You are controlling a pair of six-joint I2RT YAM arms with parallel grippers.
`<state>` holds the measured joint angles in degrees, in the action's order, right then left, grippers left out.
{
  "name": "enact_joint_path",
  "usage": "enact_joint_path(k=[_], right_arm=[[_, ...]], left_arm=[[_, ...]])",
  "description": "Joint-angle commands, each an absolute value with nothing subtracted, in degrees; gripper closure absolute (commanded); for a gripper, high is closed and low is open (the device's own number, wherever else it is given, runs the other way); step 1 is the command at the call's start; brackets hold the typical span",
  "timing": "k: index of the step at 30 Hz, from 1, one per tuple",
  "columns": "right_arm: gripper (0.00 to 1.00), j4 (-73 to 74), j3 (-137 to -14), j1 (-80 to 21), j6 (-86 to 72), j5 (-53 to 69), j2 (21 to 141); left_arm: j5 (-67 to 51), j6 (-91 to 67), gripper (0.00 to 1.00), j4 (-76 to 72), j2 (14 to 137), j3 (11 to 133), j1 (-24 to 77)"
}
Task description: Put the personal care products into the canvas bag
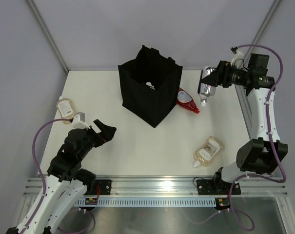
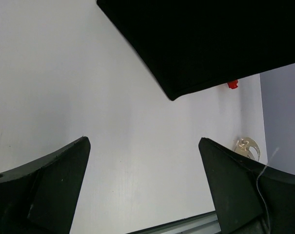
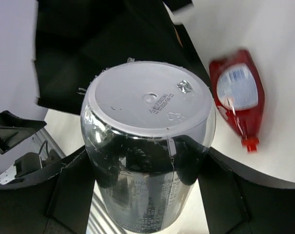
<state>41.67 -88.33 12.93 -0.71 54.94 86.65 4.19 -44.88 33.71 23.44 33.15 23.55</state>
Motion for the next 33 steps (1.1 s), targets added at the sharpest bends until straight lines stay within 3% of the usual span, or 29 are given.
enact_joint_path(k=[1, 5, 13, 20, 24, 25, 27, 31, 33], right_arm=[[1.0, 35.6, -101.3, 5.1, -5.6, 58.4, 87.4], [1.0, 37.4, -121.7, -5.1, -7.2, 52.6, 95.2], [1.0, 38.1, -148.6, -18.6, -6.3, 38.0, 117.1], [1.0, 36.3, -144.6, -24.2, -0.4, 31.4, 124.3], [0.99, 39.5, -136.8, -24.9, 9.9, 36.2, 122.5], [0.94, 40.4, -133.5, -25.0, 11.8, 37.4, 122.0], [0.63, 42.0, -130.8, -25.5, 14.8, 35.7, 121.0], [0.41, 47.9, -131.7, -25.8, 16.1, 34.5, 123.6], [0.19, 50.5, -132.7, -25.8, 16.5, 33.5, 125.1]], left_arm=[[7.6, -42.3, 0.01, 32.9, 22.8, 37.1, 23.4], [9.2, -40.6, 0.01, 32.6, 22.7, 37.7, 23.4], [13.5, -36.0, 0.01, 32.6, 21.1, 39.1, 23.4], [16.0, -34.3, 0.01, 32.6, 23.0, 39.9, 23.4], [15.6, -33.6, 0.01, 31.8, 24.9, 40.2, 23.4], [16.2, -33.6, 0.01, 31.8, 25.1, 40.3, 23.4], [17.2, -33.7, 0.01, 32.2, 26.1, 40.4, 23.4], [21.3, -34.6, 0.01, 32.8, 28.5, 41.0, 23.4], [22.6, -34.9, 0.01, 33.7, 30.2, 42.4, 23.3]])
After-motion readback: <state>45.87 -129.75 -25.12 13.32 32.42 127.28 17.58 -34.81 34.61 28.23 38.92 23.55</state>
